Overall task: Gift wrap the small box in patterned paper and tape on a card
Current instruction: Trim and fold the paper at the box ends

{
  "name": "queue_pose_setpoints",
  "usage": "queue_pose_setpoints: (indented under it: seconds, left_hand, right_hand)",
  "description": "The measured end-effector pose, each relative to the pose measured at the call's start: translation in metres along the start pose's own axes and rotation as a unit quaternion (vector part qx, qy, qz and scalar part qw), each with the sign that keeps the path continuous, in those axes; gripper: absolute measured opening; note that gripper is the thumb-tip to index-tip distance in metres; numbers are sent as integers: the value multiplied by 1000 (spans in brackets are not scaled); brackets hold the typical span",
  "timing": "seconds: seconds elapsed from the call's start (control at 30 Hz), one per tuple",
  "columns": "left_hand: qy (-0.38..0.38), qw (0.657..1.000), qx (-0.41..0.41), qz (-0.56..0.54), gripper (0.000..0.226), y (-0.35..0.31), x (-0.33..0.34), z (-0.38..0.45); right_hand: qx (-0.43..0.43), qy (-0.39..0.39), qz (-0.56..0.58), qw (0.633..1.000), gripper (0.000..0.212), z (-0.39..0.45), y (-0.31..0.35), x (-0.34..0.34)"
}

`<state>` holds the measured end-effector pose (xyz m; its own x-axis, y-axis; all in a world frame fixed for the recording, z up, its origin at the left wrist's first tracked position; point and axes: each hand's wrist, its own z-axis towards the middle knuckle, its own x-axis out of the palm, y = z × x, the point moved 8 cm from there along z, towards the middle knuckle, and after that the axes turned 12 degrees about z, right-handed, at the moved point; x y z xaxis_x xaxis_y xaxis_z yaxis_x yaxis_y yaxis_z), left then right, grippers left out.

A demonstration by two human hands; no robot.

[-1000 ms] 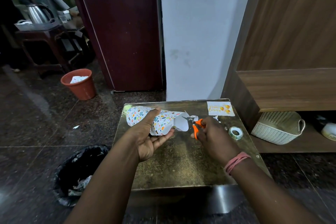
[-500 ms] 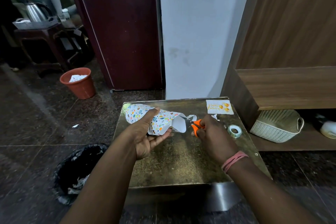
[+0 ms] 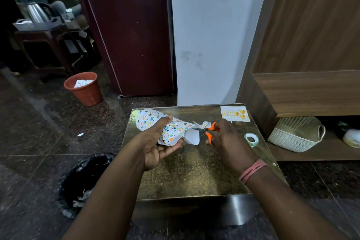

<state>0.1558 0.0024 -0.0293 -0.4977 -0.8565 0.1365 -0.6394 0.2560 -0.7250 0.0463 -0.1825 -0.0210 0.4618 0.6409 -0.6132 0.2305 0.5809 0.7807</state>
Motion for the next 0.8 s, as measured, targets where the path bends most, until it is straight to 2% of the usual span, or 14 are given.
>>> queue_pose_setpoints:
  seconds: [0.47, 0.57, 0.8]
  left_hand:
    - [-4, 1000, 4, 14, 59, 0, -2, 2]
    - [-15, 999, 14, 45, 62, 0, -5, 6]
    - [-19, 998, 18, 54, 60, 0, -3, 4]
  right_hand:
    - [-3, -29, 19, 999, 18, -1, 2, -5]
    - [-21, -29, 1, 999, 15, -1, 7, -6]
    - [-47, -25, -45, 998, 23, -3, 18, -4]
